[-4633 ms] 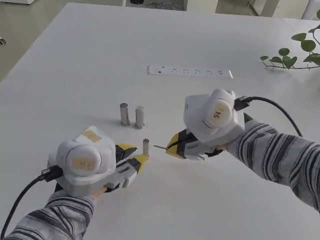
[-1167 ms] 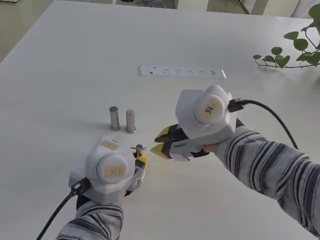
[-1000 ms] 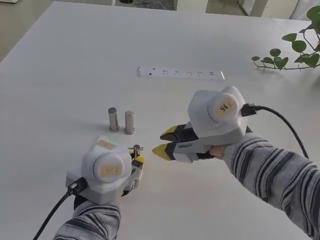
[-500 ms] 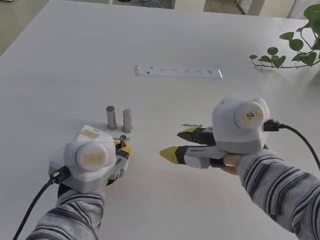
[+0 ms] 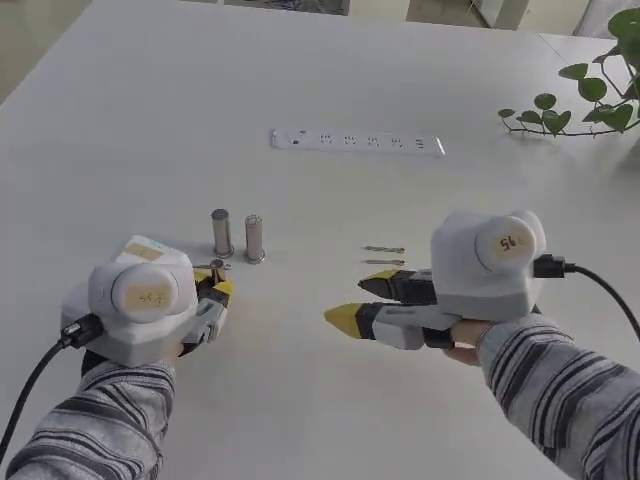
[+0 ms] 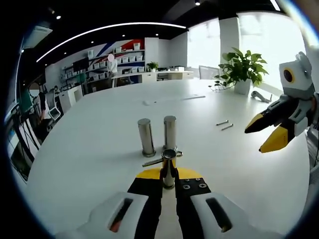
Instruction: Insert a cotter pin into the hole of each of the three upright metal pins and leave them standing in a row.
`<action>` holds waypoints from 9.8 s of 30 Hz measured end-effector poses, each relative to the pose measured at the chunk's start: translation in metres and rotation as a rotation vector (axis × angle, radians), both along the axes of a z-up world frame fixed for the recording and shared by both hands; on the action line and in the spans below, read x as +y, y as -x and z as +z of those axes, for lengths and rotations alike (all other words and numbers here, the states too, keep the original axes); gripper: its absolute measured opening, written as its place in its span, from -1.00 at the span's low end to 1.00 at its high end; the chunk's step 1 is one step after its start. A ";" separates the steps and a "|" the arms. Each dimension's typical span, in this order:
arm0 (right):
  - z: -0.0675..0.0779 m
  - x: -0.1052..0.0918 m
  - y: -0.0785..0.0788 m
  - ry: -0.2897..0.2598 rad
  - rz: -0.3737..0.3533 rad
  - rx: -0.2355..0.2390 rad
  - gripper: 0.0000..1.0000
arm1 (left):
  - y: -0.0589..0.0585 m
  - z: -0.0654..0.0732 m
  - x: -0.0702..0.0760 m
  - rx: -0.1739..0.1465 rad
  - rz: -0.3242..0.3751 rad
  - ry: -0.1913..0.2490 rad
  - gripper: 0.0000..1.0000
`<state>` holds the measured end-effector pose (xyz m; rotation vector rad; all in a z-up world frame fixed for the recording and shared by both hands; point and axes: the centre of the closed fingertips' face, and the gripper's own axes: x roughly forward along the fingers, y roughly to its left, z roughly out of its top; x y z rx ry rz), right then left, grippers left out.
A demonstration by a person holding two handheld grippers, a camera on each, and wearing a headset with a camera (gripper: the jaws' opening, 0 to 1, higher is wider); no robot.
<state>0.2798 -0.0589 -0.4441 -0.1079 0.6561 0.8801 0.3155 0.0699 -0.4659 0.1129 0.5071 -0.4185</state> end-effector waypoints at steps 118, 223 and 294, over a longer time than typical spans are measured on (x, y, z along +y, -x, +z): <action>-0.001 0.090 -0.077 0.030 0.085 -0.181 -0.84 | 0.057 0.054 0.006 -0.051 -0.079 0.085 0.97; -0.045 -0.077 -0.084 0.541 0.192 0.042 -0.81 | 0.076 0.048 0.008 -0.011 -0.046 0.060 0.75; 0.035 -0.011 -0.001 0.373 0.436 -0.343 -1.00 | 0.067 0.087 -0.085 0.131 -0.344 0.188 -0.53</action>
